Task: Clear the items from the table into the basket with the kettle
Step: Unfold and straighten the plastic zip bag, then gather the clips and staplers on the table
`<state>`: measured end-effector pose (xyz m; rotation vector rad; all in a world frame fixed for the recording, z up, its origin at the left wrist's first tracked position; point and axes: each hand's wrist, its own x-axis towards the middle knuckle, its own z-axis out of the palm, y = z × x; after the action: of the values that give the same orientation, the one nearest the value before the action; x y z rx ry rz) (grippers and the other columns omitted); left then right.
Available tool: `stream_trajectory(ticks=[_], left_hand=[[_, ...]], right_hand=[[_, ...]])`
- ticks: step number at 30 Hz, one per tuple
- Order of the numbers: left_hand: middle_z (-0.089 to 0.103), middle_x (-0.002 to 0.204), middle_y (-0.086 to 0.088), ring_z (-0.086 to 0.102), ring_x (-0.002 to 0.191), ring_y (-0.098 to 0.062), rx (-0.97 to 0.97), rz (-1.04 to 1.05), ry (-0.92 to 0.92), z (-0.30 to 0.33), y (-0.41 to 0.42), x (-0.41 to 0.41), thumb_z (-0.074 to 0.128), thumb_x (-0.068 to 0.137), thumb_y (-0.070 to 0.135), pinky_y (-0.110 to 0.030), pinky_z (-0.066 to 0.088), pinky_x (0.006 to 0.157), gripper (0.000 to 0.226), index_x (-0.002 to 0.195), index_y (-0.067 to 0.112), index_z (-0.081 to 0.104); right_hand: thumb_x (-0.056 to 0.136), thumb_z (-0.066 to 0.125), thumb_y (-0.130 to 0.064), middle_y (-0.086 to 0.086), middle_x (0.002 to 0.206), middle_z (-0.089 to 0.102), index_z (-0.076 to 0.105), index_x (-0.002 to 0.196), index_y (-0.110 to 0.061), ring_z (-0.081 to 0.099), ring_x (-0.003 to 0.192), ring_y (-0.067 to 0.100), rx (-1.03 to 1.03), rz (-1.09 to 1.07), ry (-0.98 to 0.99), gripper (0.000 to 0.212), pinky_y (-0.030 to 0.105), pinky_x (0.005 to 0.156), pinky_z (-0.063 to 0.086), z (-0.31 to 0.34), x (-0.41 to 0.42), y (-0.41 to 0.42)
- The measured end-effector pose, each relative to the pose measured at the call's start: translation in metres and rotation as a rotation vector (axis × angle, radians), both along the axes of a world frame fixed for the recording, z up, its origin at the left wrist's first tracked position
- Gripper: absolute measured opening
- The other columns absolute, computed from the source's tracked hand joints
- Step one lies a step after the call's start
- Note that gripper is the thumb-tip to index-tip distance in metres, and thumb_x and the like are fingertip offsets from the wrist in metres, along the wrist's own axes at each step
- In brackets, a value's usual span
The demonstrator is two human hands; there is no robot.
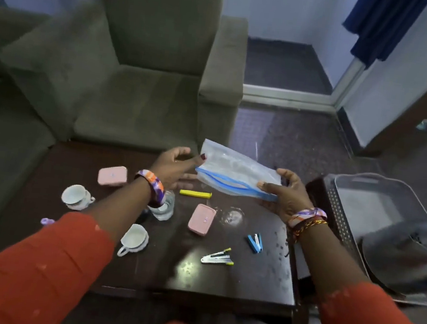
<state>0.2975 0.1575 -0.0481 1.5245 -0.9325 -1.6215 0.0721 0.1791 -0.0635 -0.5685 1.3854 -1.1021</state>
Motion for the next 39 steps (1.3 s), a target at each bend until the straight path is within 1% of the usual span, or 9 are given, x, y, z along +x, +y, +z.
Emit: stream_trajectory(ticks=[4,8,14,16,18,22,26,32,39], left_hand=[[0.043,0.138,-0.013,0.053,0.113,-0.026,0.055,-0.008,0.007,-0.039,-0.034,-0.031,0.071,0.077,0.024,-0.035,0.052,0.072,0.074,0.139,0.029,0.030],[0.039,0.140,-0.021,0.048,0.113,-0.024,-0.073,0.007,-0.328,-0.089,-0.073,-0.064,0.069,0.079,0.011,-0.028,0.043,0.085,0.068,0.138,0.014,0.037],[0.036,0.145,-0.022,0.031,0.137,-0.033,-0.412,-0.565,-0.807,-0.162,-0.109,-0.085,0.062,0.083,0.014,-0.032,0.024,0.113,0.055,0.135,0.010,0.044],[0.029,0.146,-0.029,0.027,0.138,-0.041,-0.523,-0.716,-0.837,-0.184,-0.121,-0.094,0.058,0.084,0.014,-0.042,0.024,0.115,0.052,0.134,0.008,0.045],[0.018,0.151,-0.029,0.017,0.141,-0.043,-0.570,-0.891,-0.899,-0.206,-0.133,-0.101,0.052,0.088,0.016,-0.045,0.020,0.117,0.052,0.138,0.013,0.041],[-0.008,0.157,-0.018,-0.003,0.146,-0.036,-0.565,-1.158,-1.047,-0.238,-0.152,-0.116,0.040,0.094,0.028,-0.045,0.013,0.119,0.053,0.144,0.030,0.024],[-0.016,0.157,-0.015,-0.012,0.145,-0.034,-0.575,-1.272,-1.120,-0.254,-0.162,-0.132,0.028,0.097,0.033,-0.046,0.003,0.119,0.054,0.147,0.030,0.008],[-0.022,0.156,-0.014,-0.016,0.145,-0.033,-0.446,-1.373,-1.185,-0.280,-0.166,-0.136,0.031,0.096,0.031,-0.046,0.000,0.119,0.064,0.147,0.025,-0.006],[-0.019,0.156,-0.014,-0.014,0.145,-0.031,-0.415,-1.376,-1.182,-0.279,-0.169,-0.135,0.032,0.096,0.033,-0.045,-0.001,0.119,0.064,0.147,0.026,-0.005]], right_hand=[[0.079,0.061,0.010,0.013,0.128,0.043,0.045,0.080,-0.026,0.053,0.098,0.033,0.070,-0.224,0.032,0.039,0.051,0.080,0.052,-0.040,-0.005,-0.015],[0.083,0.056,0.008,0.019,0.131,0.046,0.050,0.076,-0.020,0.057,0.098,0.035,0.181,-0.461,0.038,0.029,0.049,0.085,0.052,-0.081,-0.009,-0.047],[0.085,0.057,0.005,0.009,0.111,0.048,0.058,0.109,-0.002,0.054,0.093,0.026,0.290,-0.579,0.066,0.025,0.020,0.055,0.056,-0.167,-0.007,-0.088],[0.086,0.058,0.001,0.006,0.108,0.048,0.057,0.115,-0.001,0.054,0.094,0.024,0.329,-0.553,0.099,0.030,0.027,0.070,0.057,-0.191,-0.007,-0.096],[0.087,0.059,-0.009,0.008,0.115,0.052,0.057,0.116,-0.008,0.055,0.101,0.027,0.392,-0.504,0.147,0.030,0.036,0.089,0.053,-0.211,-0.009,-0.100],[0.087,0.056,-0.031,0.016,0.148,0.026,0.039,0.136,-0.024,0.031,0.134,0.036,0.557,-0.204,0.744,0.052,0.045,0.107,0.035,-0.231,-0.014,-0.096],[0.091,0.049,-0.026,0.013,0.158,0.002,0.023,0.145,-0.018,0.003,0.146,0.032,0.367,0.035,1.148,0.061,0.047,0.117,0.012,-0.243,-0.014,-0.100],[0.097,0.029,-0.033,0.009,0.158,-0.014,-0.004,0.148,-0.017,-0.014,0.145,0.027,0.391,0.523,1.179,0.063,0.045,0.117,-0.009,-0.278,-0.015,-0.105],[0.098,0.027,-0.034,0.010,0.157,-0.019,-0.007,0.148,-0.016,-0.017,0.145,0.029,0.427,0.588,1.188,0.064,0.048,0.117,-0.009,-0.283,-0.015,-0.110]])
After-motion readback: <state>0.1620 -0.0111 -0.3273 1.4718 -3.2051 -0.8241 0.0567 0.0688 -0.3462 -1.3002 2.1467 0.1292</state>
